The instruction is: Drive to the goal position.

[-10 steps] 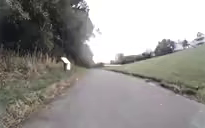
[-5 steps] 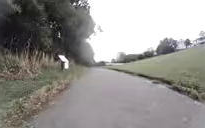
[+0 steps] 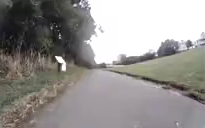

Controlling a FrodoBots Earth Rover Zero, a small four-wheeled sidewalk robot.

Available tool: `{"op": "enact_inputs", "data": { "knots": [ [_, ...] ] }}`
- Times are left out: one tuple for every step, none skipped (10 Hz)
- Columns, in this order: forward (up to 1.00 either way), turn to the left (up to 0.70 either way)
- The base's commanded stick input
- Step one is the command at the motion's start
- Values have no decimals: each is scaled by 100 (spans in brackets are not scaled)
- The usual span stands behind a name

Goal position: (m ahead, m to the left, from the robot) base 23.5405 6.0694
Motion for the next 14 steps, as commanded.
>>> {"op": "enact_inputs", "data": {
  "knots": [
    [100,4],
    [100,4],
    [100,4],
    [100,4],
    [100,4],
    [100,4],
    [100,3],
    [100,4],
    [100,6],
    [100,10],
    [100,23],
    [100,14],
    [100,5],
    [100,3]
  ]
}}
